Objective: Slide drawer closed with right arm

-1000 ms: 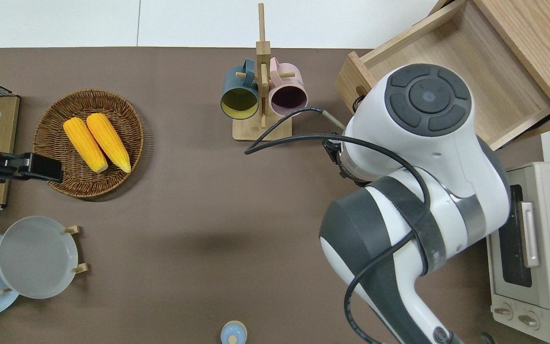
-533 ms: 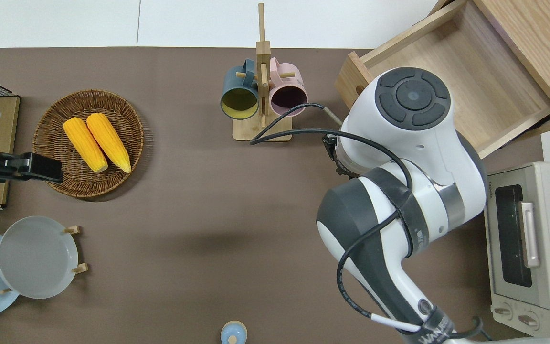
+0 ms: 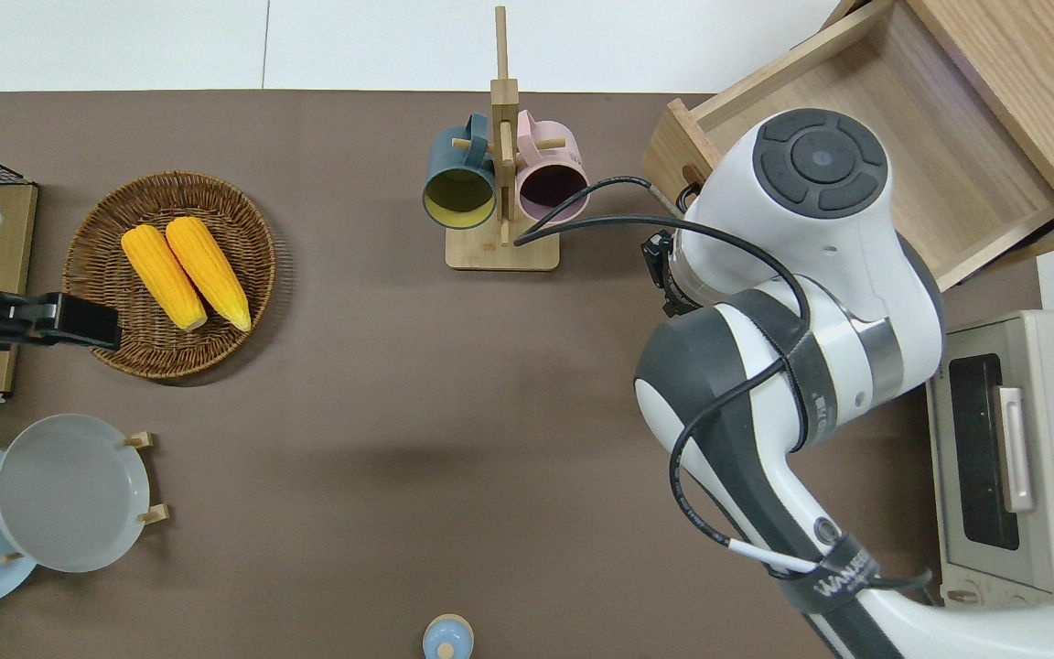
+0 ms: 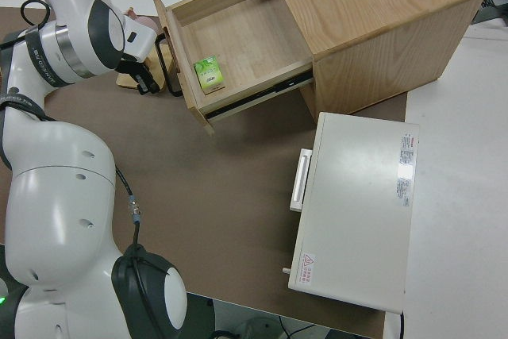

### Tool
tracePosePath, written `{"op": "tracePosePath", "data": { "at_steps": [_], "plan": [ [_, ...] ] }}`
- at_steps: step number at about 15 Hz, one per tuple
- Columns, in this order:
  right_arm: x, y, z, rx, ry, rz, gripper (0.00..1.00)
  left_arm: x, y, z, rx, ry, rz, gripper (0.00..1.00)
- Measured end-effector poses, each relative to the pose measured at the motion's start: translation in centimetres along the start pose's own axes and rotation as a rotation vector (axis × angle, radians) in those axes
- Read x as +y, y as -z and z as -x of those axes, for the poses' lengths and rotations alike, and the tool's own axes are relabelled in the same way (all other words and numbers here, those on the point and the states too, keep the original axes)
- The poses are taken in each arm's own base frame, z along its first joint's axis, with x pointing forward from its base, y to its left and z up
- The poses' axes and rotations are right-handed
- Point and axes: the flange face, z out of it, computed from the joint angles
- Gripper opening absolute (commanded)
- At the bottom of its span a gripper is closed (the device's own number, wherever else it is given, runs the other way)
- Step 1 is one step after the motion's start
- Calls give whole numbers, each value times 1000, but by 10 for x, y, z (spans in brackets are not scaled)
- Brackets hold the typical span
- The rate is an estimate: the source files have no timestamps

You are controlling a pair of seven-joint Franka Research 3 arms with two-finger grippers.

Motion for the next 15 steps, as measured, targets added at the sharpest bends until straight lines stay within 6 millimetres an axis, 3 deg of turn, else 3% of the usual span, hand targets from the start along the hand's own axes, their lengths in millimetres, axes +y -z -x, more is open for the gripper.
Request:
{"op": "tracePosePath", "data": {
  "at_steps": [6,15],
  "plan": [
    [1,-16,-24,-6,-34,19,0,0,0,0,0,0,0,993],
    [0,-12,-58,38,-33,0,0,0,0,0,0,0,0,993]
  ]
}}
